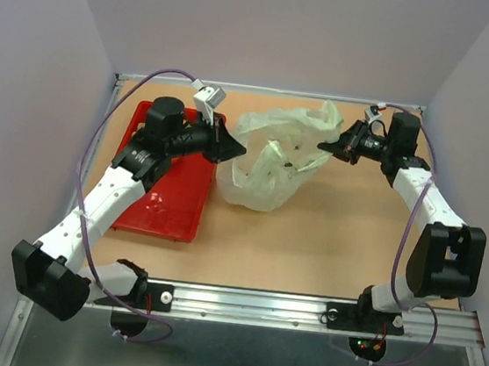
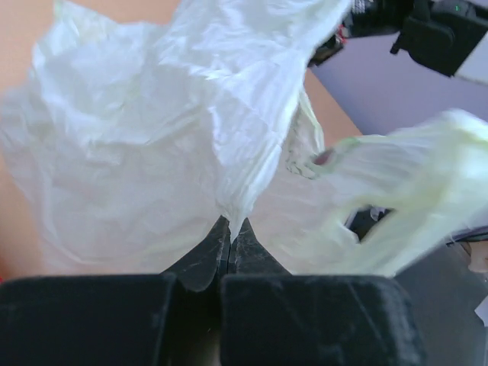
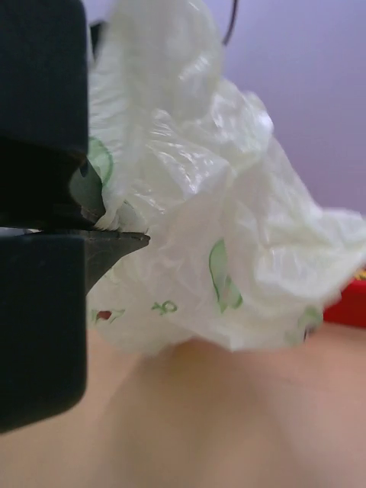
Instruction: Place the fake fruits into the plastic bag and tie a complex knot
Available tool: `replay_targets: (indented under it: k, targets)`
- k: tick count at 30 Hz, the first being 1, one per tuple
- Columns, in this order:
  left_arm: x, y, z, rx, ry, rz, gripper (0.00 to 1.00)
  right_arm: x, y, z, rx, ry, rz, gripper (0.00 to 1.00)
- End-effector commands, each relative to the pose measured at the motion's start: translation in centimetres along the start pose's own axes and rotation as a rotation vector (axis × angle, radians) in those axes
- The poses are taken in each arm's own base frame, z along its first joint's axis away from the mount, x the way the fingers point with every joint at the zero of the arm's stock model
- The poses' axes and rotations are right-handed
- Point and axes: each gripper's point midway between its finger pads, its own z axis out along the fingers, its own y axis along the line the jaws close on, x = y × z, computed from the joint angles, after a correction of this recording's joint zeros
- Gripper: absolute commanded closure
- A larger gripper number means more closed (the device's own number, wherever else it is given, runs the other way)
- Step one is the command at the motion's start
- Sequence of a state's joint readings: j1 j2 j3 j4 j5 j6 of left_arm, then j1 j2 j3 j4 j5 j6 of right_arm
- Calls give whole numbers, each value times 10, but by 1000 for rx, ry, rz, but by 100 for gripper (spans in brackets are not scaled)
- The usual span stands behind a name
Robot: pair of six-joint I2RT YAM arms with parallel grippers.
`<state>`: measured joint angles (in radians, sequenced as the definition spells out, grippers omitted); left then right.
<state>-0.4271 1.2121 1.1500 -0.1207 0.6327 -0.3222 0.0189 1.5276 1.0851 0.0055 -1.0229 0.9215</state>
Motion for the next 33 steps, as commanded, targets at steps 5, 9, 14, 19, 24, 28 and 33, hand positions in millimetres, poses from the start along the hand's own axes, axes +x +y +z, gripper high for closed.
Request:
replay_targets:
  k: [5,9,14,19,24,28,33]
  targets:
    - [72,39,37,-73,198,-93,100,7,-87,-27,441,4,-249,100]
    - [53,56,52,-90,164,-92,100,16,-109,-22,475,67,-246,100]
    - [3,9,42,72,105,-60,100,8,-46,-20,336,76,-250,100]
    - [-41,-34,11,120,11,-18,100,18,20,-33,212,91,-278,100]
    - [-19,-25,2,71,45,-83,100,53,17,-38,182,172,-44,100]
    - [16,-3,19,55,126,-198,100,61,-5,-31,202,206,89,100]
    - [33,33,49,37,190,-169,97,37,-47,-10,265,184,78,100]
